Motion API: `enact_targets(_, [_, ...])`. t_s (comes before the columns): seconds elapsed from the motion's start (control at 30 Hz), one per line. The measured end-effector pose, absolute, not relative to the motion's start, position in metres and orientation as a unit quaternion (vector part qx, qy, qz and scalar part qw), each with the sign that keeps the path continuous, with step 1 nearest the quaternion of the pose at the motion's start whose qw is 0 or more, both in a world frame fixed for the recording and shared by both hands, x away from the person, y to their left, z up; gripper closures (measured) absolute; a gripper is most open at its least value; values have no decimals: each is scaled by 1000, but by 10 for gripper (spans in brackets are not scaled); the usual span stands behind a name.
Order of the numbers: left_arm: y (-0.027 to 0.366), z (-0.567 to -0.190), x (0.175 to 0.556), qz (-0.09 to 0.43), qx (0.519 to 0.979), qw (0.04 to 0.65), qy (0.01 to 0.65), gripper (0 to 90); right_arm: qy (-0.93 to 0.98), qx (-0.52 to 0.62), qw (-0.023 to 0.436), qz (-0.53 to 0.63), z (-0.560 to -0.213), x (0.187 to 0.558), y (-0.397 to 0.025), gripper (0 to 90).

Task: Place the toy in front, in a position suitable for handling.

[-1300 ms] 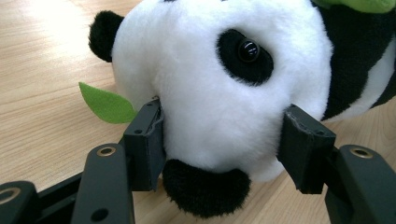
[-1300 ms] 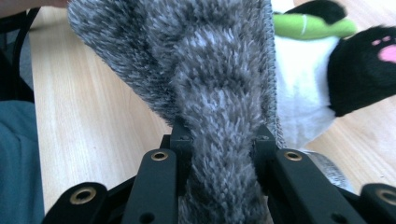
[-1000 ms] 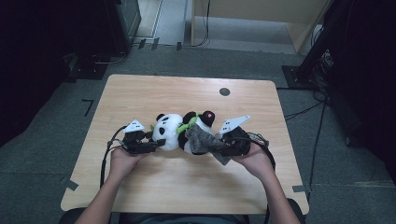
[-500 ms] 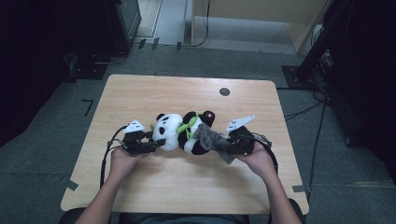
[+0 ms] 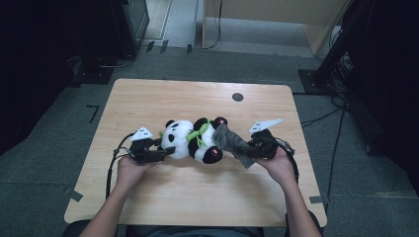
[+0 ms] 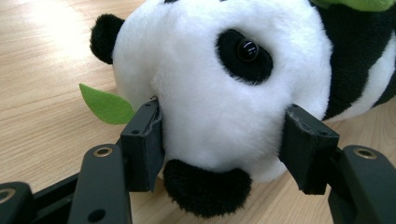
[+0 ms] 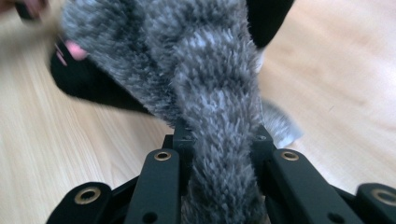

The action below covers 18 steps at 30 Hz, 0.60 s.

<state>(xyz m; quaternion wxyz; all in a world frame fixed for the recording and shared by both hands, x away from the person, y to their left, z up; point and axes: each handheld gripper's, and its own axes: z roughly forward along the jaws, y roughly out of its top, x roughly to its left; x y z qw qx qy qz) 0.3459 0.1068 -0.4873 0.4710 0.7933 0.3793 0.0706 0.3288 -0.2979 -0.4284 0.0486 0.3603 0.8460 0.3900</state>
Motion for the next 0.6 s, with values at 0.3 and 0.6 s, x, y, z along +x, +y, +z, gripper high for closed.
enact_targets(0.3, [106, -487, 346, 70, 793, 471, 380, 375, 838, 336, 80, 422, -399, 327, -281, 729])
enact_targets(0.6, [106, -487, 345, 71, 792, 471, 382, 377, 841, 318, 81, 429, -374, 343, -251, 725])
